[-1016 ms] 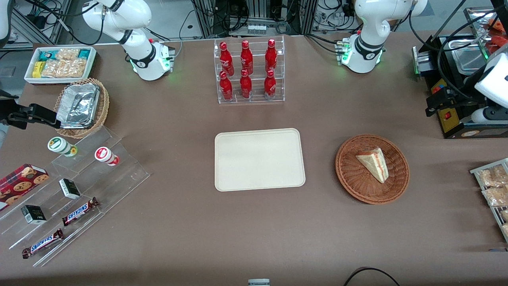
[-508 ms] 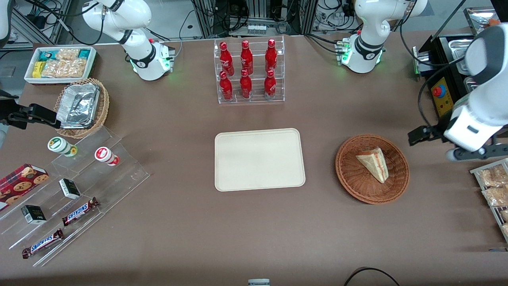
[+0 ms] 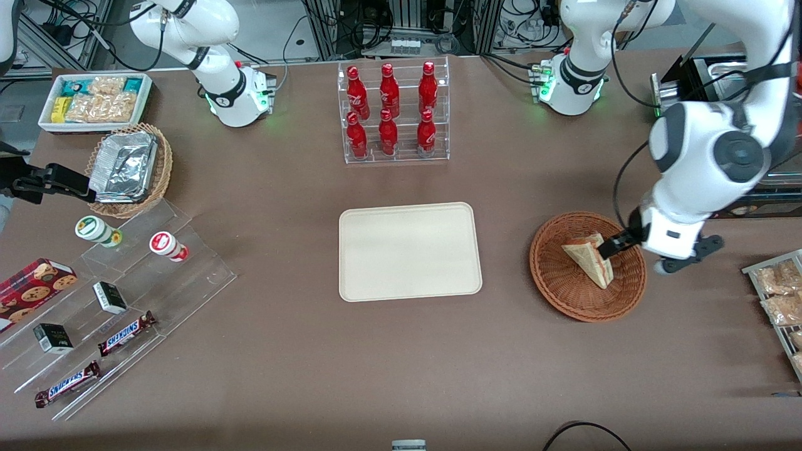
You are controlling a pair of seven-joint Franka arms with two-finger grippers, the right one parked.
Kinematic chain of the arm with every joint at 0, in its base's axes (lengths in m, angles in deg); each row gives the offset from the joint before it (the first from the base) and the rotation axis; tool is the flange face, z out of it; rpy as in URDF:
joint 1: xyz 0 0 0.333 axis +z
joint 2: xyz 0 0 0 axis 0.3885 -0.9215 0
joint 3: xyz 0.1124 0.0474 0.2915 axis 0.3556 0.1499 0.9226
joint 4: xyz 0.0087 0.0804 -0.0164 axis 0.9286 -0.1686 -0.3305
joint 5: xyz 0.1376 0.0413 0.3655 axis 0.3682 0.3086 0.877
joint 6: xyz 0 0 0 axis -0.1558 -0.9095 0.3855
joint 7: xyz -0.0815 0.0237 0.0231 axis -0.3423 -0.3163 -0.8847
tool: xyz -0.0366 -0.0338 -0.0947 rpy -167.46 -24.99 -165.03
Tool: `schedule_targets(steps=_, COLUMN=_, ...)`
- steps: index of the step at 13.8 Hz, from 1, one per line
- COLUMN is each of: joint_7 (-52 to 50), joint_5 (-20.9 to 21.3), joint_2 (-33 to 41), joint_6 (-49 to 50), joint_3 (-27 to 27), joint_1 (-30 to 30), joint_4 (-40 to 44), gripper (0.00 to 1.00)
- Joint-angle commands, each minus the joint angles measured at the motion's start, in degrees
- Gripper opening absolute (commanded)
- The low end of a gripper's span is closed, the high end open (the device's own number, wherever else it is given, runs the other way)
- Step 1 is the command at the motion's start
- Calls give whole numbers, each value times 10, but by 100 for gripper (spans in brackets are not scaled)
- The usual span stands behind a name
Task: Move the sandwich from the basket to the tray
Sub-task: 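Lower the left gripper into the wicker basket and grasp the wrapped sandwich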
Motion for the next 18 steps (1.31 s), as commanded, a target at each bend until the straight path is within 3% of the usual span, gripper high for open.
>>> schedule_targets(steps=1, joint_7=-39, joint_5=11, joint_2=27, joint_6=-54, joint_3=2, joint_1=-3, joint_4=-74, gripper=100)
schedule_targets(steps=5, joint_7=-46, joint_5=11, joint_2=26, joint_6=-68, joint_3=5, joint_1=1, joint_4=-96, gripper=100)
schedule_targets(steps=12, joint_7=-70, joint_5=11, joint_2=0, joint_6=-181, joint_3=6, joint_1=3, joint_4=-167, gripper=100)
schedule_targets(steps=18, joint_7=-71, joint_5=10, joint_2=-44, joint_6=-242, joint_3=6, joint_1=21, joint_4=-167, gripper=100)
